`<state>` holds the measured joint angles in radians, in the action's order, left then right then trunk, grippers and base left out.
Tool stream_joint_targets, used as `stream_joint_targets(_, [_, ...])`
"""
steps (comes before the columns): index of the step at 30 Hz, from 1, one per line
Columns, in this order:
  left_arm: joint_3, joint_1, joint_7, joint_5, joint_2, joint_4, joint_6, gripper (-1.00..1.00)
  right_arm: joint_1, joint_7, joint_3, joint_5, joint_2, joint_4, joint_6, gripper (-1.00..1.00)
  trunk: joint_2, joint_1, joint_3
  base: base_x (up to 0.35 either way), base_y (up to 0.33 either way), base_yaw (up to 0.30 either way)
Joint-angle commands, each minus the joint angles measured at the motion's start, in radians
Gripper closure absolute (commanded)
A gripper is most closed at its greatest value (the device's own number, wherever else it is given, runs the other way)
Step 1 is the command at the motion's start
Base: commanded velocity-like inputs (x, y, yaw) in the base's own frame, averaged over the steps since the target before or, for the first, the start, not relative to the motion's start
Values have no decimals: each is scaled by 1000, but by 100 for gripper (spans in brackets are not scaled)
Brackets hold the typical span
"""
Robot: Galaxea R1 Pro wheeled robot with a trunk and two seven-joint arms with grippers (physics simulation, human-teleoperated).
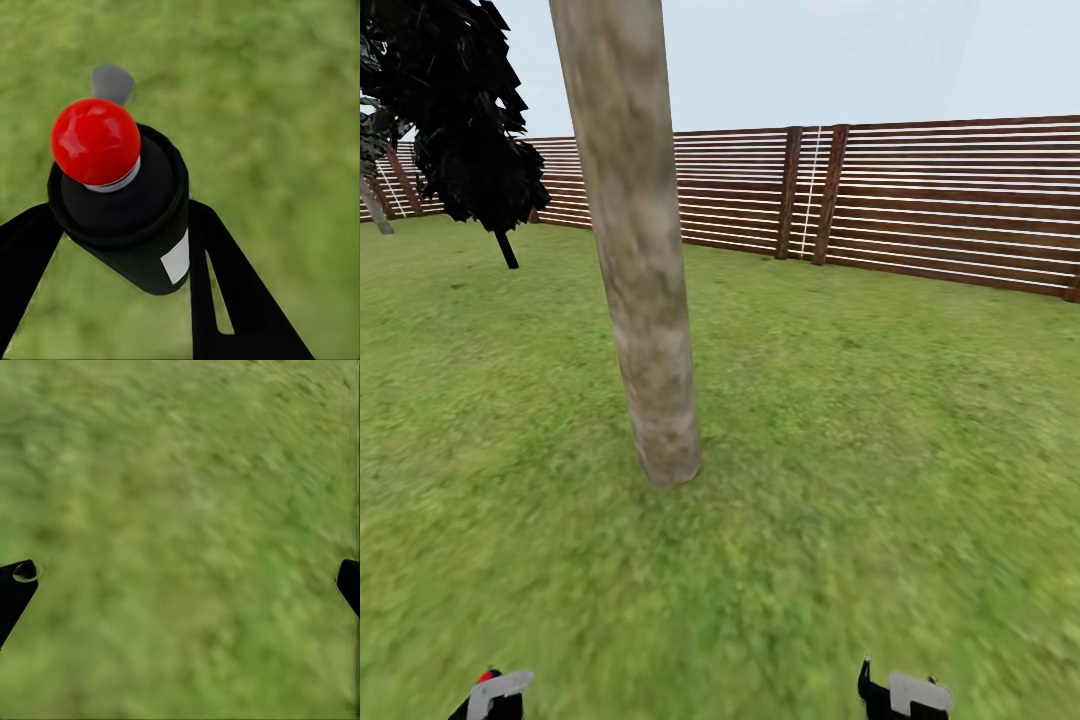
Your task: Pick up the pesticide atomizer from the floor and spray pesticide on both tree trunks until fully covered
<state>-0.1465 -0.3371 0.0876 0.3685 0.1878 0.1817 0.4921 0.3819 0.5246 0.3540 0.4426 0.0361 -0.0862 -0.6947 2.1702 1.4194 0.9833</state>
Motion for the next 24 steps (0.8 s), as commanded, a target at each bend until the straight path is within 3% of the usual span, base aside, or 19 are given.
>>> stream_joint_targets(1, [-1,-6,-1,-1,6,6,0,100,0,6,1,-1,1,-6,-6,-100,0,0,0,0,0,0])
stream_joint_targets(5, [-1,-29,-3,-19,26,29,-2,100,3,25,-3,2,2,-28,-28,-100,0,0,0,0,0,0])
stream_joint_targets(9, [-1,-52,-17,-47,30,52,0,100,2,23,-1,-1,-10,-51,-51,-100,0,0,0,0,0,0])
stream_joint_targets(10, [-1,-120,-87,-252,30,84,-2,100,2,17,-5,4,-10,-157,-121,-100,0,0,0,0,0,0])
stream_joint_targets(11, [-1,-127,-133,-291,30,102,-6,100,3,-10,-13,11,-10,-162,-121,-100,0,0,0,0,0,0])
stream_joint_targets(13, [-2,-157,-239,-352,34,117,-11,100,6,-182,-51,32,-9,-216,-119,-100,0,0,0,0,0,0])
stream_joint_targets(15, [-1,-189,-354,-422,45,121,-41,100,7,-351,-64,38,-10,-294,-109,-100,0,0,0,0,0,0])
stream_joint_targets(17, [-1,-223,-476,-522,49,126,-125,100,8,-452,-69,42,-10,-353,-59,-100,0,0,0,0,0,0])
stream_joint_targets(20, [0,-260,-611,-643,48,128,-200,100,10,-569,-72,45,-10,-410,28,-100,0,0,0,0,0,0])
stream_joint_targets(22, [-1,-287,-712,-706,45,128,-222,100,31,-662,-73,47,-10,-439,86,-100,0,0,0,0,0,0])
stream_joint_targets(24, [-1,-314,-818,-755,39,129,-256,100,70,-763,-73,82,-10,-448,149,-100,0,0,0,0,0,0])
